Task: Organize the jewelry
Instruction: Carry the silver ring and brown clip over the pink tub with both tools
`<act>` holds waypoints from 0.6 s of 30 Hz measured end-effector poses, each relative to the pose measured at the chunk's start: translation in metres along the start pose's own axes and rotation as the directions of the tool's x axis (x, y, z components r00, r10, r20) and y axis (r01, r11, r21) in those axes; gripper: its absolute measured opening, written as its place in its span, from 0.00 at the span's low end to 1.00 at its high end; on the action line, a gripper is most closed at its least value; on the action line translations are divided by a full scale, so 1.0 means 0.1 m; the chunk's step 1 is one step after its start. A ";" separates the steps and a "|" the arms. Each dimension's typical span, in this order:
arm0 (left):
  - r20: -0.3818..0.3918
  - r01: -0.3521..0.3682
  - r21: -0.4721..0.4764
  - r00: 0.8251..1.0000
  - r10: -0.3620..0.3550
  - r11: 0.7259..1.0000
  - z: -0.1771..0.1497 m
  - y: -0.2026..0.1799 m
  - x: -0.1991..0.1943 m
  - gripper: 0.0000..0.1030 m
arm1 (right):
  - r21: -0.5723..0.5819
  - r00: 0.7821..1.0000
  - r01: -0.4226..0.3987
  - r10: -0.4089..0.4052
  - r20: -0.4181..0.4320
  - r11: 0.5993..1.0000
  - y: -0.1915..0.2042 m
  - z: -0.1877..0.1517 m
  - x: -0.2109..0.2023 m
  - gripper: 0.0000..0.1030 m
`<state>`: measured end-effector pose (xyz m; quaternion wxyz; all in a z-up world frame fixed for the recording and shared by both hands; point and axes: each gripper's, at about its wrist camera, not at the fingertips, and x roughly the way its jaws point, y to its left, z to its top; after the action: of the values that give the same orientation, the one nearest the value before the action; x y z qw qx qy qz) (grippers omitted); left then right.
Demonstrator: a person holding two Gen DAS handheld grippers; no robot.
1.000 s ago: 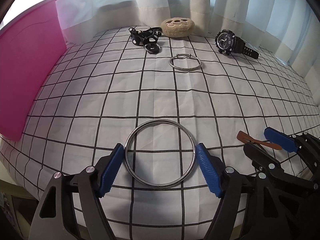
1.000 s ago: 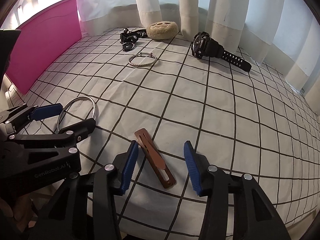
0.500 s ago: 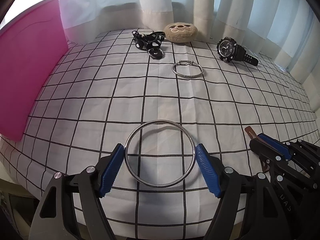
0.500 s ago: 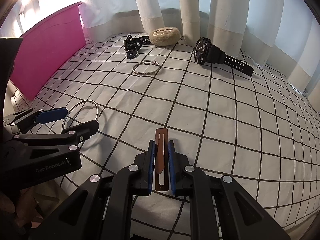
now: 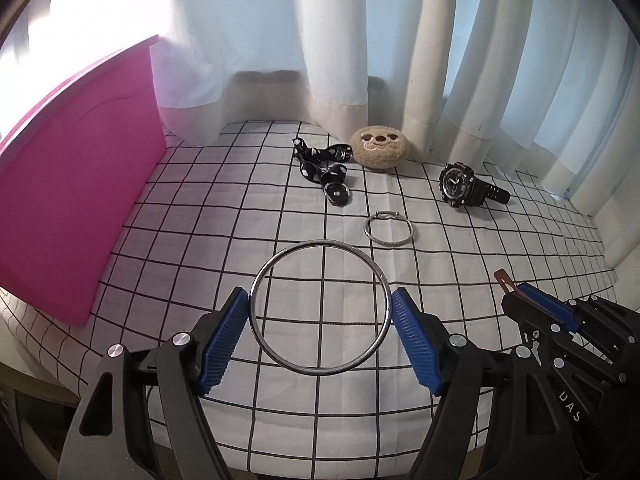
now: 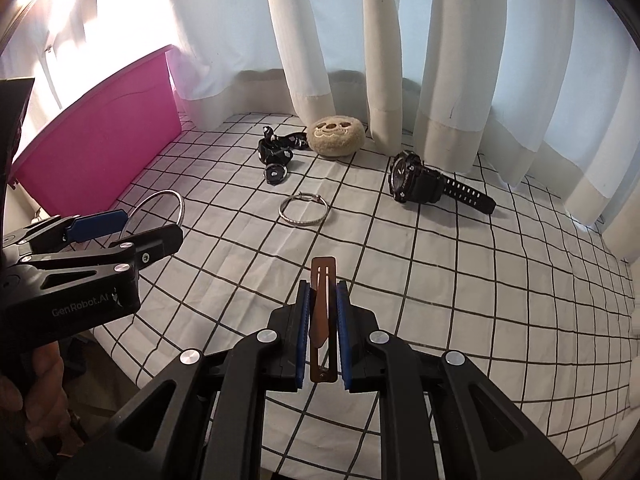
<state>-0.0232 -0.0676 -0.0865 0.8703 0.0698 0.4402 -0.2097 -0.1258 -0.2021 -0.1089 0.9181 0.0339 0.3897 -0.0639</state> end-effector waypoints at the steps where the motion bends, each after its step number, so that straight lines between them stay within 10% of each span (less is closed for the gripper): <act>1: 0.012 -0.001 -0.005 1.000 0.001 1.000 0.05 0.04 -0.05 0.69 | -0.006 1.000 -0.003 0.004 0.009 1.000 0.03 0.06 -0.02 0.12; 18: 0.241 -0.059 -0.141 0.966 0.092 0.988 0.91 1.05 -1.04 0.69 | -0.193 0.964 -0.110 0.152 0.218 0.975 1.03 1.28 -0.42 0.12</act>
<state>0.0340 0.0313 0.0448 0.9283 0.0018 0.3385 -0.1538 -0.0486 -0.1109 0.0113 0.9588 -0.0306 0.2809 0.0290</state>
